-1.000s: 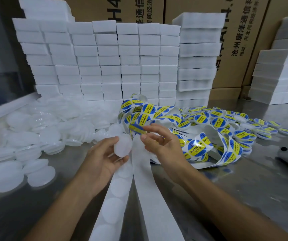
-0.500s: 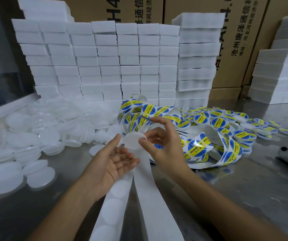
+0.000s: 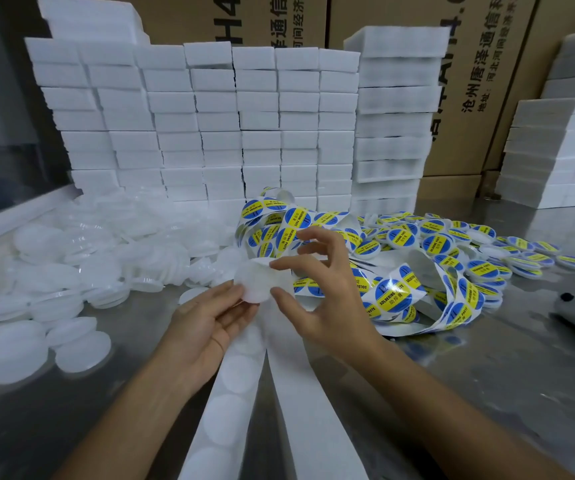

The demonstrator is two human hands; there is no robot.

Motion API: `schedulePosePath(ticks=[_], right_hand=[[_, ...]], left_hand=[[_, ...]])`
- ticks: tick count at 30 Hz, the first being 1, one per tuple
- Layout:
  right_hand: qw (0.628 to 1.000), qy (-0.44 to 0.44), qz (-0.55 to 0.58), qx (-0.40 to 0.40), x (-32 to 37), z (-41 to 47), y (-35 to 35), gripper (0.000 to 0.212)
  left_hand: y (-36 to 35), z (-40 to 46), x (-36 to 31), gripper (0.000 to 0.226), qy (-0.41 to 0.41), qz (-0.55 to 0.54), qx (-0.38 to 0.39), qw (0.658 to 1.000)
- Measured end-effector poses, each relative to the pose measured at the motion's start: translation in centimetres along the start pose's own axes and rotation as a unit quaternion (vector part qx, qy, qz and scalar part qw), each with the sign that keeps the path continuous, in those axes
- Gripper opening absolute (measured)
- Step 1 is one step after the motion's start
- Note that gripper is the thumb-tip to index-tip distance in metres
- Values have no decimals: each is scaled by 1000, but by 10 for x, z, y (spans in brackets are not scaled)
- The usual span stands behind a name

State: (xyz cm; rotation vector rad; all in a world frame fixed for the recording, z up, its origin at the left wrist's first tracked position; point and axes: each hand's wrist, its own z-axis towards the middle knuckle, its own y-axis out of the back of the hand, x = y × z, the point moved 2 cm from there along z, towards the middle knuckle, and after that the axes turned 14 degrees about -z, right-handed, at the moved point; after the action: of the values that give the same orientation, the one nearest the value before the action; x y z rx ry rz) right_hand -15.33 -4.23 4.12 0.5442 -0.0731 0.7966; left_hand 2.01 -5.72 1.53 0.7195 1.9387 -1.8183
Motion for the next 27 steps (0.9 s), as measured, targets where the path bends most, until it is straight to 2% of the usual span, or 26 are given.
schedulePosePath(ticks=[2,4,6,8,16,27], right_hand=[[998,-43,45,-25,2,1,1,15],[981,-145,129,-21,0,3,0,7],[933,-255,253,9,-2,5,-2,9],[897,-301,321,35,-5,5,-2,10],[905,-305,287,76,-6,1,-6,13],[915,-297,261,84,-4,0,-7,19]], left_hand=[[2,1,0,32,-25,-6,-12,1000],[4,2,-1,35,-42,-4,-24,999],[5,2,-1,35,-59,10,-31,998],[6,2,0,32,-67,25,-26,997],[4,2,2,28,-54,51,21,997],[2,-2,2,39,-55,59,23,997]])
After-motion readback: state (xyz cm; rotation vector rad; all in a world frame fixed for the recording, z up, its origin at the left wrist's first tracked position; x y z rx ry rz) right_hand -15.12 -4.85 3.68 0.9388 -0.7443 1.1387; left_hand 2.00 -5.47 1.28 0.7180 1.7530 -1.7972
